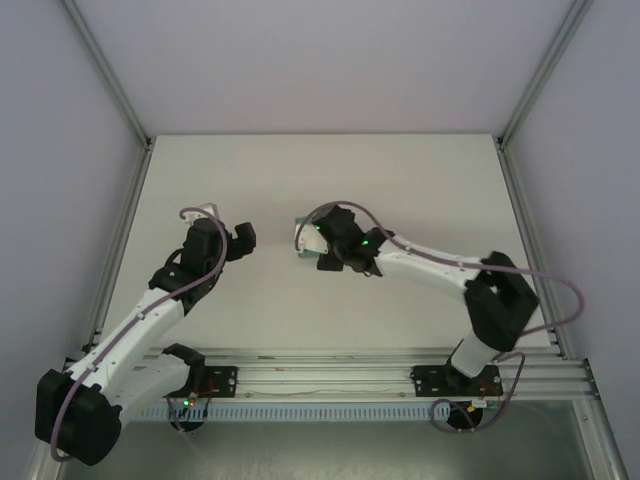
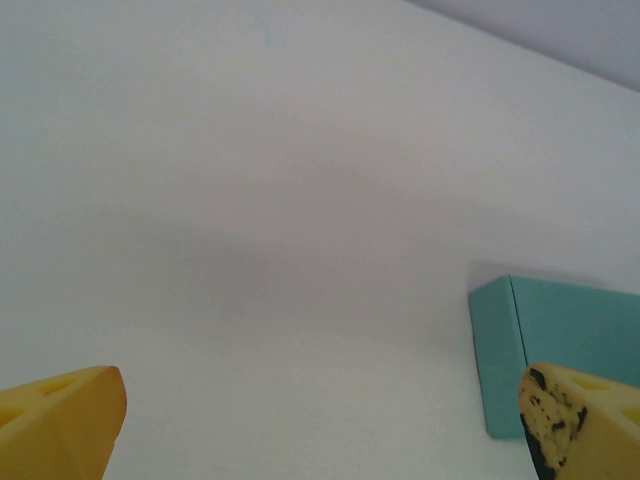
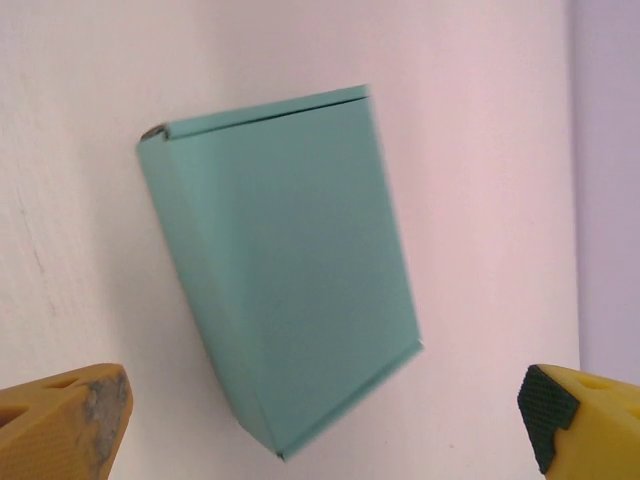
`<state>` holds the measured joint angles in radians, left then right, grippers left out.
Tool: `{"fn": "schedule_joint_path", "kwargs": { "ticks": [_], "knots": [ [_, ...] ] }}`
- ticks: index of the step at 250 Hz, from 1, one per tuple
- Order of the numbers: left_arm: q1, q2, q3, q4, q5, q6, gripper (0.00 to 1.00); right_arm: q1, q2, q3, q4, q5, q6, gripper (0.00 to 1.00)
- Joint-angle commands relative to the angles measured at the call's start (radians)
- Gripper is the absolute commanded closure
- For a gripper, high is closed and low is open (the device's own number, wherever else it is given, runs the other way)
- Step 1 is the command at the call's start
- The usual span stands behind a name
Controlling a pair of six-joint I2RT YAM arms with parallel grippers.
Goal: Assemble paper box
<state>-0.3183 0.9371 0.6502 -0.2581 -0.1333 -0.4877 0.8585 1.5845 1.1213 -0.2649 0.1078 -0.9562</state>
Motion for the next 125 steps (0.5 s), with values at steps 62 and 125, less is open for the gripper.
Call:
{"fn": "schedule_joint_path", "kwargs": {
  "ticks": [62,125],
  "knots": [
    [0.13,0.096,-0.174,0.545,-0.428,0.297,0.0,-0.451,-0.376,-0.274,0.157,0.167,0.88,0.0],
    [0.292,0.265,-0.422,1.066,-0.217,0.364,0.0,-0.693,-0.472,-0.689,0.69,0.105,0.921,0.0]
  ]
}}
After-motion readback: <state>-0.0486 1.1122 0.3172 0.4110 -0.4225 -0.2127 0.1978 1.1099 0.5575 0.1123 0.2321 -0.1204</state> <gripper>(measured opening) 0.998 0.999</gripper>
